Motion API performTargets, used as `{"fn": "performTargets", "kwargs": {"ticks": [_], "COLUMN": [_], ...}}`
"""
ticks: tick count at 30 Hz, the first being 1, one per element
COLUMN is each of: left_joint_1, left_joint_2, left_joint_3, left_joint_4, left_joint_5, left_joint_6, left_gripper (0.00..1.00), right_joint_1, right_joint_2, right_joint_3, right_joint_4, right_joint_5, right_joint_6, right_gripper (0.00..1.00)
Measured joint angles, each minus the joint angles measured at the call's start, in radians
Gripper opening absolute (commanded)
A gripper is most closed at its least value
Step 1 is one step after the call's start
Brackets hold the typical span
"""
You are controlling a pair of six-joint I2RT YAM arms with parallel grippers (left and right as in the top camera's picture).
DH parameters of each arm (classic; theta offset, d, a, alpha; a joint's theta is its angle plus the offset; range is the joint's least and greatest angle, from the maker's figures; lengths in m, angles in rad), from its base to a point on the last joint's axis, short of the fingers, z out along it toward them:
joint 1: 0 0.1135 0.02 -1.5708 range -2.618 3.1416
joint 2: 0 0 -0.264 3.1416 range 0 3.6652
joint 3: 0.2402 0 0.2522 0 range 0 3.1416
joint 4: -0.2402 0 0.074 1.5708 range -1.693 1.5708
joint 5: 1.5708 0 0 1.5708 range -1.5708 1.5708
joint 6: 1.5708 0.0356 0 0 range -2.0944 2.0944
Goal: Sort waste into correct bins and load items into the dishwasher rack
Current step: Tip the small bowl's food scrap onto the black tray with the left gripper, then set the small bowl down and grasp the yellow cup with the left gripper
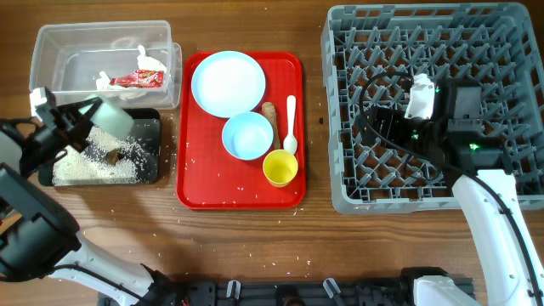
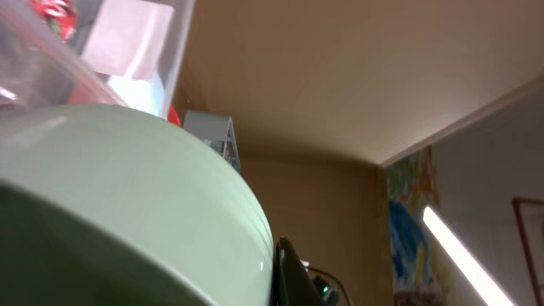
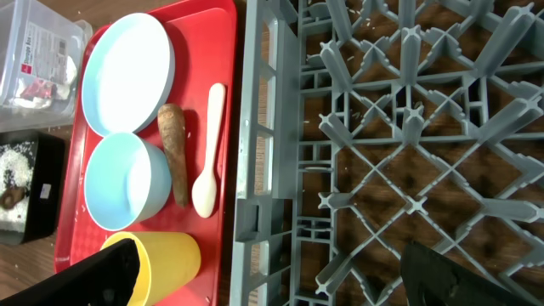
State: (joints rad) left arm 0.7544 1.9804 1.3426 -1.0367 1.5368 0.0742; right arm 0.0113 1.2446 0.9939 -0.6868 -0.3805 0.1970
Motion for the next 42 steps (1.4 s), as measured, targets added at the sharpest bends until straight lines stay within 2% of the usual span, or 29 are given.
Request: {"fn": "performTargets", "kwargs": {"ticks": [4,6,8,10,12,14,15,16,18,19,22,25,26,27,30,35,39,42], "left_joint_1": [0.102,0.104,0.050,-0.058,-0.222,-0.357,-0.503,-0.606,-0.740,-0.867,-0.996,-1.106,-1.130,-1.148,-1.198,-1.219,-1.219,-1.219], "left_joint_2": [0.000,-0.002,-0.039,-0.145,-0.278,-0.335,-0.352,-0.351,-0.349,-0.340,-0.317,-0.304,-0.301,-0.300,-0.297,-0.296,-0.302,-0.318], "left_joint_3": [0.000,0.002,-0.003,-0.004,-0.003,-0.003,-0.003,-0.003,-0.003,-0.003,-0.011,-0.094,-0.130,-0.155,-0.208,-0.212,-0.061,-0.037], "left_joint_4": [-0.027,-0.110,-0.241,-0.301,-0.277,-0.221,-0.184,-0.172,-0.159,-0.142,-0.100,0.008,0.040,0.058,0.073,0.061,0.027,0.078], "left_joint_5": [-0.013,-0.022,-0.097,-0.250,-0.475,-0.694,-0.890,-1.013,-1.180,-1.312,-1.432,-1.486,-1.492,-1.498,-1.511,-1.513,-1.487,-1.402], "left_joint_6": [-0.100,-0.068,0.030,0.090,0.061,-0.034,-0.125,-0.183,-0.274,-0.357,-0.442,-0.488,-0.507,-0.524,-0.560,-0.574,-0.565,-0.455], "left_gripper": [0.04,0.04,0.04,0.04,0.04,0.04,0.04,0.04,0.04,0.04,0.04,0.04,0.08,0.16,0.60,0.62,0.67,0.64], "right_joint_1": [0.000,0.000,0.000,0.000,0.000,0.000,0.000,0.000,0.000,0.000,0.000,0.000,0.000,0.000,0.000,0.000,0.000,0.000], "right_joint_2": [0.000,0.000,0.000,0.000,0.000,0.000,0.000,0.000,0.000,0.000,0.000,0.000,0.000,0.000,0.000,0.000,0.000,0.000], "right_joint_3": [0.000,0.000,0.000,0.000,0.000,0.000,0.000,0.000,0.000,0.000,0.000,0.000,0.000,0.000,0.000,0.000,0.000,0.000], "right_joint_4": [0.002,0.010,0.014,0.015,0.018,0.030,0.033,0.032,0.034,0.034,0.034,0.034,0.034,0.034,0.034,0.034,0.037,0.037], "right_joint_5": [0.000,0.000,0.000,0.000,0.000,0.000,0.000,0.000,0.000,0.000,0.000,0.000,0.000,0.000,0.000,0.000,0.000,0.000], "right_joint_6": [0.000,0.000,0.002,0.005,0.008,0.008,0.008,0.008,0.008,0.008,0.008,0.008,0.008,0.008,0.008,0.008,0.008,0.008], "right_gripper": [1.00,1.00,1.00,1.00,1.00,1.00,1.00,1.00,1.00,1.00,1.00,1.00,1.00,1.00,1.00,1.00,1.00,1.00]}}
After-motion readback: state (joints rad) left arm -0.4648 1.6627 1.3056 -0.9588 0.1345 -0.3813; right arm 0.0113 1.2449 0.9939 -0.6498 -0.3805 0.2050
